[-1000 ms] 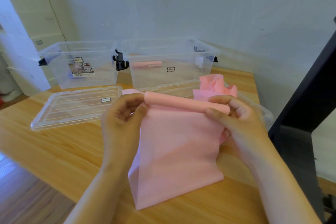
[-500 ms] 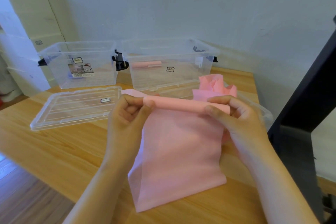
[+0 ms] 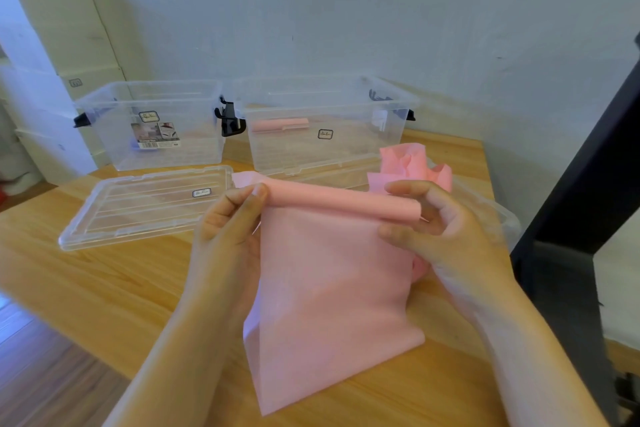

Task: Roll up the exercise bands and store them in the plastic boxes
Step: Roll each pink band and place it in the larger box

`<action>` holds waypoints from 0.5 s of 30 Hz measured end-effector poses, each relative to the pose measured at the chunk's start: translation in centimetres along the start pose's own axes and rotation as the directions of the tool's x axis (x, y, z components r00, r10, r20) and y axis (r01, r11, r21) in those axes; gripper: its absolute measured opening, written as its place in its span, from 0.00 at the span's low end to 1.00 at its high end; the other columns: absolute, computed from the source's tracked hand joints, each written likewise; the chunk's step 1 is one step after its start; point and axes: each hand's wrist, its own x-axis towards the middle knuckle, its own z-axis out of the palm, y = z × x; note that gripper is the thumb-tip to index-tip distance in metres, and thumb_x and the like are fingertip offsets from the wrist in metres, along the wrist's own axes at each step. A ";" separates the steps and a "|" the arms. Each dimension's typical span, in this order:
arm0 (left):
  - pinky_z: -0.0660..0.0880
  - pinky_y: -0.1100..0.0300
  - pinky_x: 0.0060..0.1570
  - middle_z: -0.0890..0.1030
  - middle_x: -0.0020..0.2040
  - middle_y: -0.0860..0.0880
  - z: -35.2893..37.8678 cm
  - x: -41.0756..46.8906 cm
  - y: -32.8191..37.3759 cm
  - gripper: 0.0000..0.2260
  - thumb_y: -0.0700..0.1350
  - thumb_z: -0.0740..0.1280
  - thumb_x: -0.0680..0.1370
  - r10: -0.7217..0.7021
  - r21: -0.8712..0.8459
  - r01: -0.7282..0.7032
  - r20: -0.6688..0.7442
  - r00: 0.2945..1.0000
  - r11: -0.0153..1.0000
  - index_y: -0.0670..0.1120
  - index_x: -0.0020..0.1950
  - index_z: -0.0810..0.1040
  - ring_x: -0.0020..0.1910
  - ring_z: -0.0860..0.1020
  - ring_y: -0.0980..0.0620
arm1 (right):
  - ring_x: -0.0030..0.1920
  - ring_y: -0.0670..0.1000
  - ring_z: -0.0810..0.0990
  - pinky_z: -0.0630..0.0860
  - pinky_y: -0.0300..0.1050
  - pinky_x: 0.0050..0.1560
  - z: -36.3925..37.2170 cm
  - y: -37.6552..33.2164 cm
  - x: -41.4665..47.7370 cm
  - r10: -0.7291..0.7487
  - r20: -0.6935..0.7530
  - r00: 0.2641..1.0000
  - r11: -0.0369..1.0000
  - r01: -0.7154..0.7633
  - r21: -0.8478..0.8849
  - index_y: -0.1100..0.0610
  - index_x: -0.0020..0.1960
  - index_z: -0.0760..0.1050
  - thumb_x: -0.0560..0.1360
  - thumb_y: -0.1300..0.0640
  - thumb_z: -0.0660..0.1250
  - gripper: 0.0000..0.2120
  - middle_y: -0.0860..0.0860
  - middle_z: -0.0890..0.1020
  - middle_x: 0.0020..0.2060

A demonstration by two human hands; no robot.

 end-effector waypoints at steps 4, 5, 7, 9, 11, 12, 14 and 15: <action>0.78 0.65 0.38 0.81 0.40 0.47 0.0 0.1 0.0 0.04 0.44 0.67 0.71 -0.015 -0.026 0.015 0.004 1.000 1.000 0.47 0.37 0.79 0.38 0.80 0.54 | 0.37 0.37 0.80 0.73 0.28 0.37 0.0 0.0 0.1 -0.022 -0.019 1.000 1.000 0.022 -0.006 0.57 0.48 0.78 0.68 0.71 0.71 0.13 0.40 0.83 0.36; 0.78 0.65 0.38 0.81 0.41 0.47 -0.1 0.1 0.0 0.03 0.44 0.68 0.71 -0.016 -0.030 0.017 0.013 1.000 0.999 0.47 0.37 0.79 0.39 0.79 0.54 | 0.37 0.36 0.79 0.73 0.28 0.37 -0.1 0.0 0.1 -0.030 -0.023 0.999 1.000 0.030 -0.003 0.57 0.48 0.78 0.68 0.70 0.71 0.12 0.40 0.83 0.36; 0.78 0.64 0.40 0.81 0.43 0.46 -0.3 0.3 -0.1 0.03 0.45 0.68 0.70 -0.021 -0.038 0.022 0.033 0.999 0.999 0.46 0.39 0.78 0.40 0.80 0.53 | 0.37 0.36 0.79 0.72 0.28 0.37 -0.2 -0.1 0.0 -0.048 -0.031 0.998 0.999 0.049 0.008 0.57 0.48 0.78 0.68 0.69 0.70 0.11 0.41 0.83 0.34; 0.79 0.64 0.40 0.81 0.45 0.46 -0.4 0.4 -0.1 0.06 0.46 0.70 0.68 -0.036 -0.055 0.038 0.041 0.999 0.998 0.46 0.42 0.78 0.41 0.80 0.53 | 0.36 0.36 0.79 0.72 0.28 0.36 -0.2 -0.1 0.0 -0.060 -0.027 0.998 0.998 0.061 0.024 0.57 0.48 0.78 0.68 0.67 0.70 0.11 0.41 0.83 0.33; 0.79 0.63 0.42 0.82 0.47 0.45 -0.7 0.7 -0.2 0.14 0.48 0.74 0.64 -0.053 -0.089 0.058 0.056 0.997 0.994 0.44 0.46 0.78 0.42 0.81 0.53 | 0.37 0.36 0.78 0.72 0.28 0.36 0.0 -0.2 0.0 -0.073 -0.015 0.997 0.997 0.073 0.031 0.57 0.48 0.78 0.67 0.63 0.70 0.11 0.40 0.82 0.34; 0.80 0.62 0.43 0.82 0.48 0.45 -0.8 0.8 -0.3 0.19 0.49 0.77 0.62 -0.059 -0.099 0.066 0.070 0.996 0.993 0.43 0.49 0.78 0.43 0.82 0.53 | 0.38 0.36 0.79 0.72 0.28 0.37 0.0 -0.2 0.0 -0.078 -0.011 0.997 0.996 0.079 0.029 0.58 0.48 0.78 0.65 0.61 0.71 0.12 0.41 0.83 0.35; 0.80 0.60 0.44 0.83 0.49 0.45 -1.1 1.0 -0.3 0.29 0.52 0.81 0.58 -0.062 -0.123 0.074 0.097 0.993 0.990 0.43 0.53 0.78 0.45 0.82 0.52 | 0.40 0.38 0.80 0.73 0.29 0.39 0.0 -0.4 0.0 -0.089 -0.004 0.996 0.996 0.089 0.029 0.59 0.48 0.79 0.63 0.59 0.71 0.14 0.42 0.83 0.37; 0.80 0.60 0.44 0.83 0.48 0.45 -1.2 1.0 -0.3 0.30 0.53 0.82 0.56 -0.060 -0.127 0.073 0.101 0.993 0.989 0.43 0.53 0.78 0.44 0.82 0.52 | 0.41 0.38 0.80 0.73 0.30 0.39 0.0 -0.4 -0.1 -0.092 -0.002 0.996 0.995 0.092 0.035 0.59 0.48 0.79 0.63 0.58 0.71 0.14 0.43 0.83 0.37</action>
